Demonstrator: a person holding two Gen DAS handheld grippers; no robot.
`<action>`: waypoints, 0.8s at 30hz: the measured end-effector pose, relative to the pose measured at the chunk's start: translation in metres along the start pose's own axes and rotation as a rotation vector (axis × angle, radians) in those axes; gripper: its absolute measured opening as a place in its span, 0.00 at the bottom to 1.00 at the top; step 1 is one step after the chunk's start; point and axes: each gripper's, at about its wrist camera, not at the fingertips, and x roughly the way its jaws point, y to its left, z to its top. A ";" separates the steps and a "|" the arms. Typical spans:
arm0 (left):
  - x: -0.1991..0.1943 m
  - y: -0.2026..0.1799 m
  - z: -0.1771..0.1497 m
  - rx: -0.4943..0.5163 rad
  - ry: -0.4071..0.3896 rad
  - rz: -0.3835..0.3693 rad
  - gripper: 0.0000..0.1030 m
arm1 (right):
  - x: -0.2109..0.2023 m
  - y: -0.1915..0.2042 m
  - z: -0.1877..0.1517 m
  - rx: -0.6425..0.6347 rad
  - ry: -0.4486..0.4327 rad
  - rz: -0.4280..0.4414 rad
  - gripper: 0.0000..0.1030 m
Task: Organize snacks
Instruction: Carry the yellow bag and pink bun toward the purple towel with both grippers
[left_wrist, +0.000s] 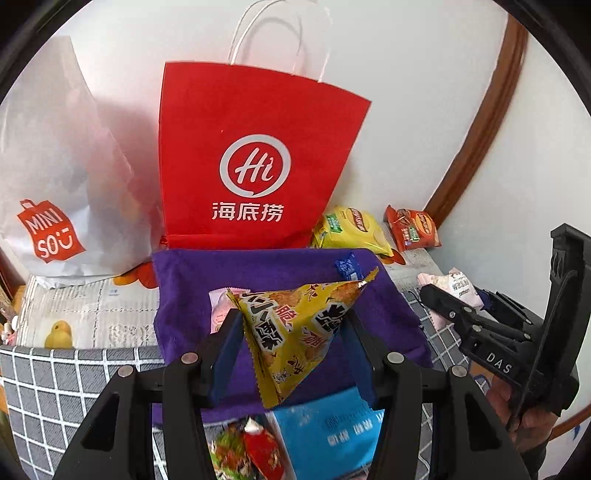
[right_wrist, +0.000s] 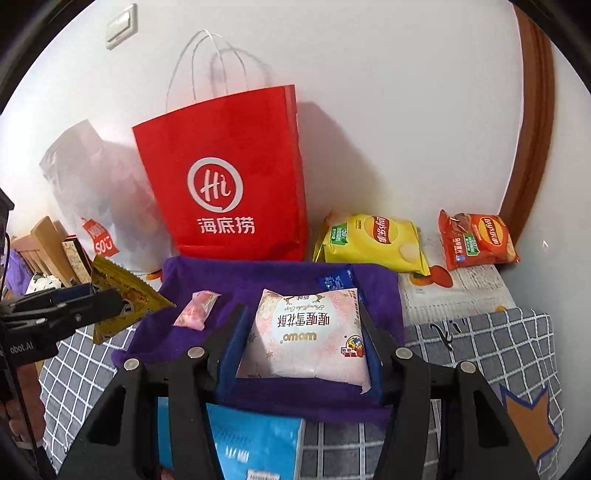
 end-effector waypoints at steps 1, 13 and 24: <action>0.004 0.002 0.002 -0.003 0.003 0.004 0.50 | 0.004 0.000 0.002 -0.002 0.000 -0.003 0.53; 0.033 0.038 0.011 -0.060 0.012 0.040 0.50 | 0.054 0.001 0.034 -0.026 0.013 0.018 0.53; 0.055 0.056 0.006 -0.096 0.066 0.059 0.50 | 0.092 0.005 0.026 -0.049 0.061 0.049 0.53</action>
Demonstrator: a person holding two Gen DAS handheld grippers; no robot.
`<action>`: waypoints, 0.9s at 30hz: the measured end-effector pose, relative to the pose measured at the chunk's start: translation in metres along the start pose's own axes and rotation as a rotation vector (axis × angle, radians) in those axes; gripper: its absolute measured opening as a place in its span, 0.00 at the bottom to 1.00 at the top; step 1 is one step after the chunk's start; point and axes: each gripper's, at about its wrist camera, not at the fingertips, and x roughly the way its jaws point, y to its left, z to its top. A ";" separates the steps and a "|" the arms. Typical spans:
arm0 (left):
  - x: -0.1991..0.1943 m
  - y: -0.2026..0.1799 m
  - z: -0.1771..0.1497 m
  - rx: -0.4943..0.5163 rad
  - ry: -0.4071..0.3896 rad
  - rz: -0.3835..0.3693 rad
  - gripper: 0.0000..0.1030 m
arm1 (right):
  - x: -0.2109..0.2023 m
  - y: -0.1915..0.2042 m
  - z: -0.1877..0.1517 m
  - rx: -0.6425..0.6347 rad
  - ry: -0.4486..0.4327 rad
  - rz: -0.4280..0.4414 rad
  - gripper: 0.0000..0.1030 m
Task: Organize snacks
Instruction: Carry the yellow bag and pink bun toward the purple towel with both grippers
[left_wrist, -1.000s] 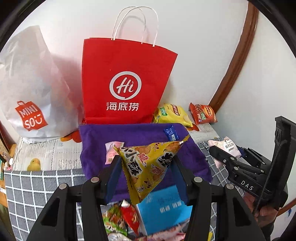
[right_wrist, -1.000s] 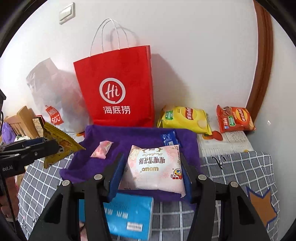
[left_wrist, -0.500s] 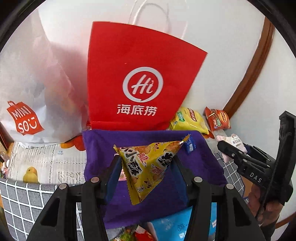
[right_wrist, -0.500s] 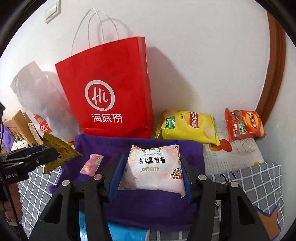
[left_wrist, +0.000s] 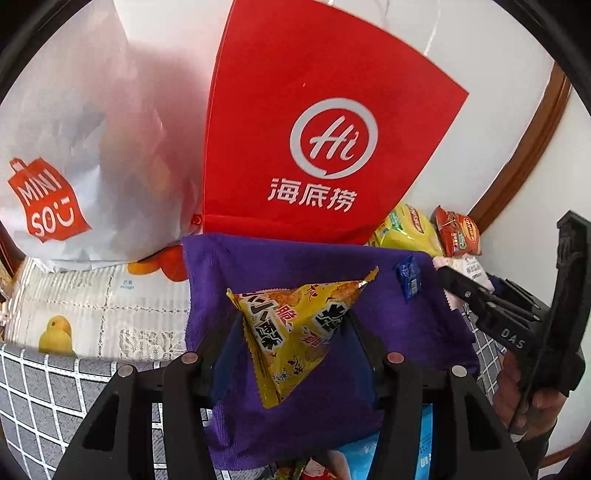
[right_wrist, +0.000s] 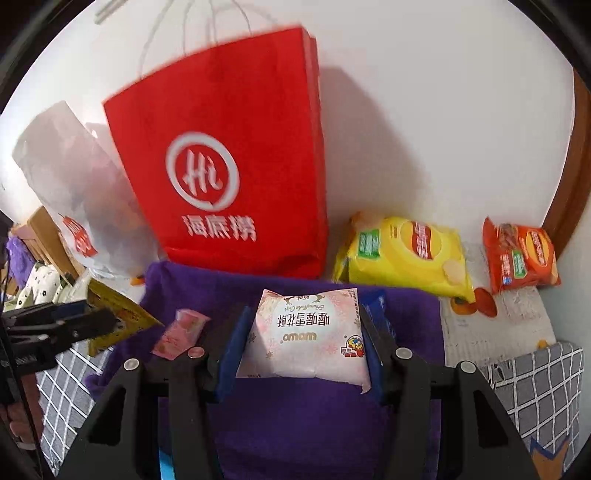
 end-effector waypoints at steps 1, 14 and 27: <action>0.002 0.001 0.000 -0.002 0.005 0.000 0.50 | 0.004 -0.002 -0.001 -0.002 0.014 -0.006 0.53; 0.019 0.002 -0.005 0.006 0.043 0.028 0.50 | 0.031 -0.007 -0.015 -0.068 0.108 -0.033 0.53; 0.022 0.007 -0.004 -0.011 0.057 0.030 0.50 | 0.054 -0.005 -0.024 -0.097 0.208 -0.060 0.54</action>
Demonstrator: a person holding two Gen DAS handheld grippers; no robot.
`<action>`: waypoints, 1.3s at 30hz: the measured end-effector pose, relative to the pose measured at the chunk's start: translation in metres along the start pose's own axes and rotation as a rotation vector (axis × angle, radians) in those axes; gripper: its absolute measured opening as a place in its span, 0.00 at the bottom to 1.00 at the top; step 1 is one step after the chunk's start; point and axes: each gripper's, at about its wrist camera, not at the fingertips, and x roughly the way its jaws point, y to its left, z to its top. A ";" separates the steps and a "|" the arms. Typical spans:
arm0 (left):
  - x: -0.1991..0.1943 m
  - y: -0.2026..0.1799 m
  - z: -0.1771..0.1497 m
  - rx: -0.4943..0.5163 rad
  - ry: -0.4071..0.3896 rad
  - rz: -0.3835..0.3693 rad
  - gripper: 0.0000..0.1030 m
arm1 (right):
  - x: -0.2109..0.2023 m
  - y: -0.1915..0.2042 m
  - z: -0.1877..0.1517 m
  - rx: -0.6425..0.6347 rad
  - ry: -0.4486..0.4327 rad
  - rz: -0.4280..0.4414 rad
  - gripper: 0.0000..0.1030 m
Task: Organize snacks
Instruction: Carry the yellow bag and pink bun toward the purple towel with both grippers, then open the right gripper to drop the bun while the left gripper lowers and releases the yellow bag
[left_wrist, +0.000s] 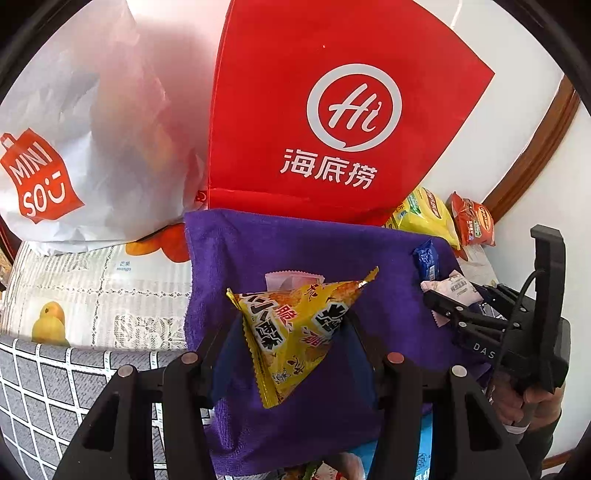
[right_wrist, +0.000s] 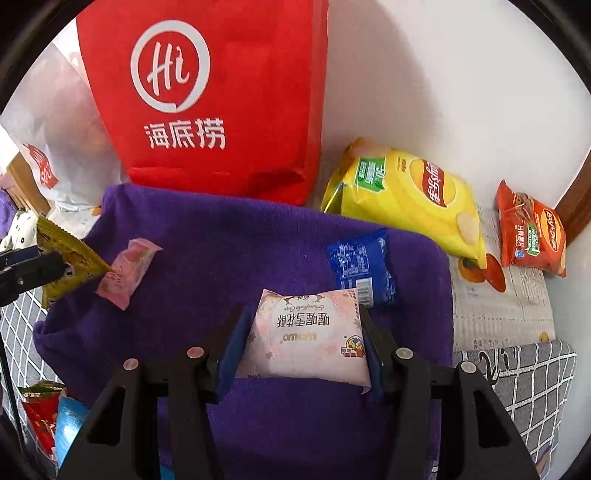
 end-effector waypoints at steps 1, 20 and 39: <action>0.000 0.000 0.000 0.000 0.001 0.001 0.50 | 0.001 -0.001 0.000 0.002 0.003 -0.001 0.54; 0.015 -0.013 -0.005 0.033 0.046 -0.007 0.50 | -0.018 -0.008 0.004 0.013 -0.038 0.006 0.59; 0.039 -0.022 -0.012 0.038 0.139 -0.012 0.52 | -0.042 -0.023 0.008 0.082 -0.122 0.013 0.59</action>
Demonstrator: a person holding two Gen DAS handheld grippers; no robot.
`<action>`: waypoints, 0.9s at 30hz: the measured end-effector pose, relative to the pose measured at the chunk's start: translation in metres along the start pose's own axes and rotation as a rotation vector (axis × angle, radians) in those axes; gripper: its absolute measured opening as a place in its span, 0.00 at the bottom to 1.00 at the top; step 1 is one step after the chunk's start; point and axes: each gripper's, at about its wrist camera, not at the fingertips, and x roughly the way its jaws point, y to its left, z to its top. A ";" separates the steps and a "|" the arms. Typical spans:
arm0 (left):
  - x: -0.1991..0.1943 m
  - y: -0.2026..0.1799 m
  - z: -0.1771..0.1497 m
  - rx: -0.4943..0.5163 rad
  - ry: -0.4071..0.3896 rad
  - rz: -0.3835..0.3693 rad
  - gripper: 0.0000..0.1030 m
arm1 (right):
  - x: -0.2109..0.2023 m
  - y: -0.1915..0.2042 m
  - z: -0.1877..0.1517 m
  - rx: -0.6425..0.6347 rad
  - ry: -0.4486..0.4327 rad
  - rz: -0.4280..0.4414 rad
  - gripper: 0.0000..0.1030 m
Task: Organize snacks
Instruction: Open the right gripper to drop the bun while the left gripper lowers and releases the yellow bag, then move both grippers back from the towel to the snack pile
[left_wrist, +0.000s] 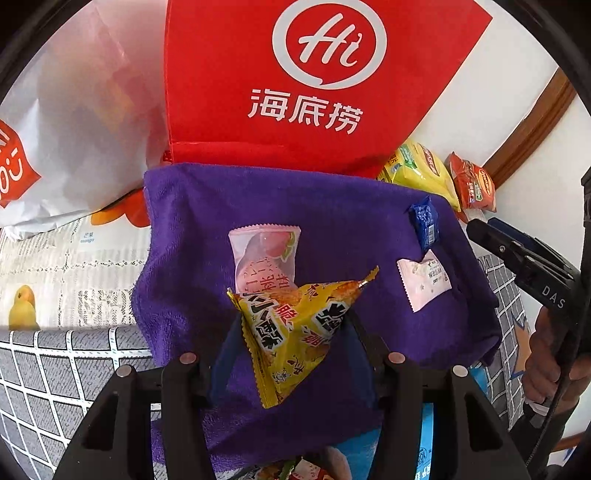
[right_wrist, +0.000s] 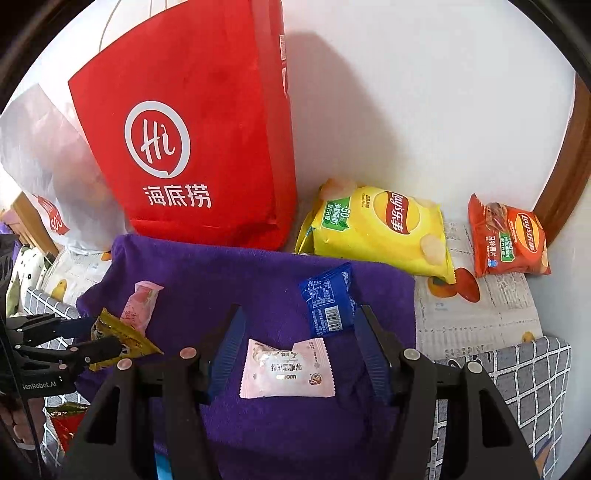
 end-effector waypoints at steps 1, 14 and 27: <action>0.001 0.000 0.000 0.001 0.003 0.001 0.52 | 0.000 0.000 0.000 -0.001 0.000 0.001 0.59; -0.009 0.001 0.003 -0.056 -0.015 -0.036 0.77 | -0.018 0.005 0.004 -0.009 -0.037 0.000 0.59; -0.041 -0.003 0.004 -0.040 -0.060 -0.092 0.81 | -0.055 0.009 -0.003 0.024 -0.070 -0.040 0.59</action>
